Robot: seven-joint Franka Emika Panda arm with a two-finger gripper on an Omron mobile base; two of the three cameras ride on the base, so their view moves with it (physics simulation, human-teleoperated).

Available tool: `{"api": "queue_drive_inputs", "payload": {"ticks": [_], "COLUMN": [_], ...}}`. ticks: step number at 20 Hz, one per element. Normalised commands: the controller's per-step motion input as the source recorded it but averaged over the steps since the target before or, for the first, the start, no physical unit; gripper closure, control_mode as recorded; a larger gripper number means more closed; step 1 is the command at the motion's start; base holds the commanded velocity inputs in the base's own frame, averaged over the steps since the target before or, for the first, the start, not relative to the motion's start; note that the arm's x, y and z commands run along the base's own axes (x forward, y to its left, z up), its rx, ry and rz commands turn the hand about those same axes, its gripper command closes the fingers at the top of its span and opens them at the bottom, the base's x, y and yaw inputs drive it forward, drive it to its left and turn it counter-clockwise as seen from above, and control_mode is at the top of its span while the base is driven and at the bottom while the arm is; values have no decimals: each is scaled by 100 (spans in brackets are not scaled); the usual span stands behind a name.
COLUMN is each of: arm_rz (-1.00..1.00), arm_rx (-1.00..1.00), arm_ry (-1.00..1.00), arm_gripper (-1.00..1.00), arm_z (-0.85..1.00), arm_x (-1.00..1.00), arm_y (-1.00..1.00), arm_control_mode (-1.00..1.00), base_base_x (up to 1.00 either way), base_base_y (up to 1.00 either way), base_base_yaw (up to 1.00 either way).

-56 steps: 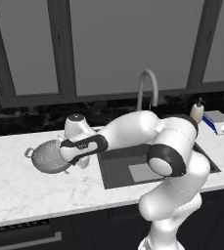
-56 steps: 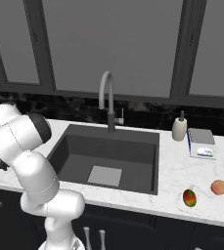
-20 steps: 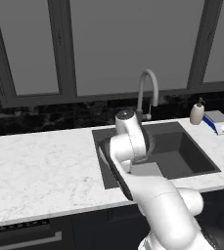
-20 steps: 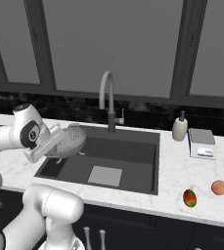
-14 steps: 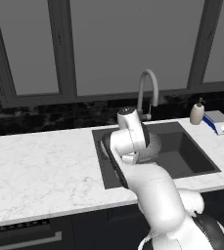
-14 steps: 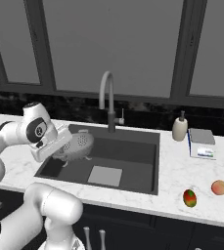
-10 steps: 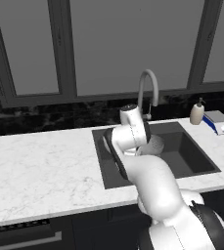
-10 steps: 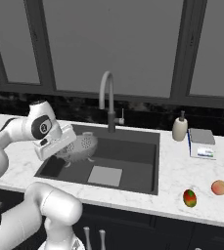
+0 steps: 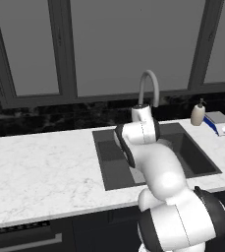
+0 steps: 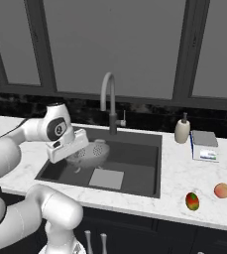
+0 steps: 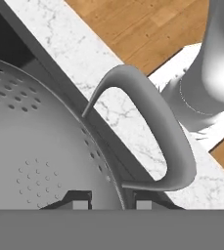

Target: Put the colander in the sink, put the mango, peach in the colander, and turn on the sink faucet and pour water over the colander.

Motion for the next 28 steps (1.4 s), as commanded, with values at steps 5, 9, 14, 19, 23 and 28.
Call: {"api": "queue_drive_inputs", "payload": {"ticks": [5,9,14,19,23,28], "arm_rz": [-23,-19,-18,-19,-18,-15], "arm_rx": [0,0,0,0,0,0], "arm_ry": [0,0,0,0,0,0], "arm_gripper": [100,100,100,100,100,100], "arm_z": [-18,-24,-21,-16,-11,-11], "arm_x": [0,0,-1,1,4,7], "arm_y": [-13,0,-1,0,-3,1], "arm_control_mode": [-100,-100,-100,-100,-100,-100], "base_base_x": [0,0,0,0,0,0], "base_base_y": [0,0,0,0,0,0], "base_base_yaw": [0,0,0,0,0,0]}}
